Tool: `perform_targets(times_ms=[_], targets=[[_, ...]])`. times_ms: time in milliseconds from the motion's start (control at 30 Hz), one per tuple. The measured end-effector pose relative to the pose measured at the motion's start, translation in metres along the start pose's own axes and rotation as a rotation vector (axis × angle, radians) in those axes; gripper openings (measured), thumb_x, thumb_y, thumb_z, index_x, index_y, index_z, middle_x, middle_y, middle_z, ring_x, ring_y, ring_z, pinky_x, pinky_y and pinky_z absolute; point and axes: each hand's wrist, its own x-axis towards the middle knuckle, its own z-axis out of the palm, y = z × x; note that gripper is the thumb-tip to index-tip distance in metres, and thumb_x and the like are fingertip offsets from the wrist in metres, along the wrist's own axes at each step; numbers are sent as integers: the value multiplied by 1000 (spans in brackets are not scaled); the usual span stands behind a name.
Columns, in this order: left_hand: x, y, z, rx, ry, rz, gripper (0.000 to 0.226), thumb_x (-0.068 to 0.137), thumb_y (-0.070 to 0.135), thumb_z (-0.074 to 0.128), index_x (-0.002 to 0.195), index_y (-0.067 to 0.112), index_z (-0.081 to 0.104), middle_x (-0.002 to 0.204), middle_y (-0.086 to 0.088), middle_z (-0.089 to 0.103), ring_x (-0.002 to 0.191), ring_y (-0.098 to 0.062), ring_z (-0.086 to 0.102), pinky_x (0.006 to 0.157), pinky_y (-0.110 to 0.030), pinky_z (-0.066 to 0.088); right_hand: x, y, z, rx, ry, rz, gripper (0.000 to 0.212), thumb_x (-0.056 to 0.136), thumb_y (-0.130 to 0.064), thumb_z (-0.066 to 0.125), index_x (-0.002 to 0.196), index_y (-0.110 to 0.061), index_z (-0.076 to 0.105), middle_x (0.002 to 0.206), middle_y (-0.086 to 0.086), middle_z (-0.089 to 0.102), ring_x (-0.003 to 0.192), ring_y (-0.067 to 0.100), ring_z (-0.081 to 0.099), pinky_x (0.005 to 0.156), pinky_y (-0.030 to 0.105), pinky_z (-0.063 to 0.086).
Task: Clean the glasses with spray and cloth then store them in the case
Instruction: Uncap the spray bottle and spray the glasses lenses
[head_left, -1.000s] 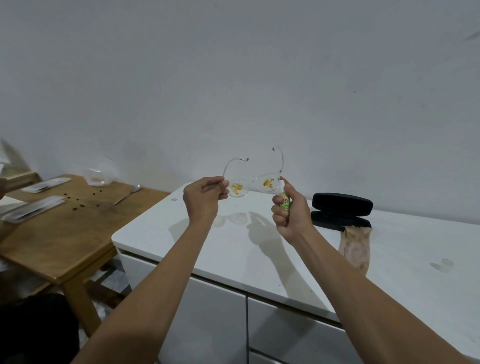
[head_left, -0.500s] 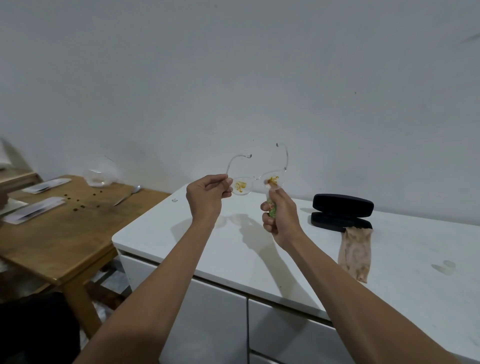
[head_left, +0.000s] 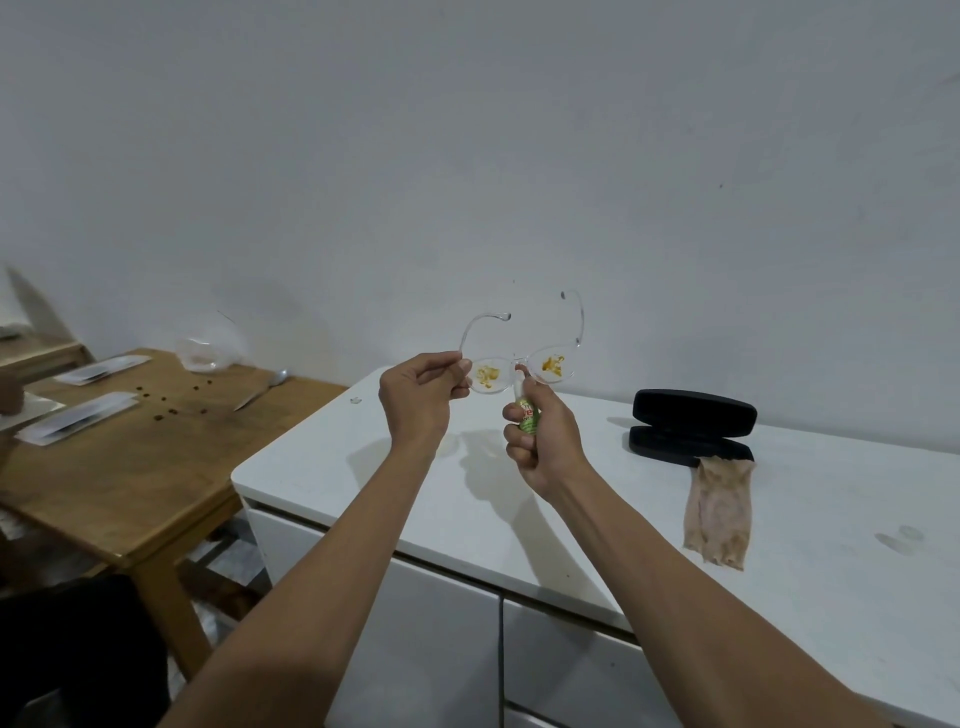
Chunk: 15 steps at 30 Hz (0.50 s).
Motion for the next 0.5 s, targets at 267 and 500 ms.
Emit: perform_targets(times_ms=[267, 500], targets=[[1, -3, 0, 8, 4, 3, 13, 82, -1, 80, 94, -1, 77, 75, -11, 76, 61, -19, 70, 65, -28, 62, 4, 3, -1, -11, 19, -52, 23, 106, -27, 46, 114, -35, 66, 64, -3, 41, 40, 9, 22, 36, 17, 16], [-1, -14, 14, -32, -9, -21, 12, 81, -3, 80, 91, 3, 76, 75, -14, 76, 61, -24, 69, 63, -28, 60, 4, -29, -43, -149, 326, -273, 27, 104, -20, 42, 128, -27, 51, 86, 8, 55, 53, 17, 41, 43, 23, 34]])
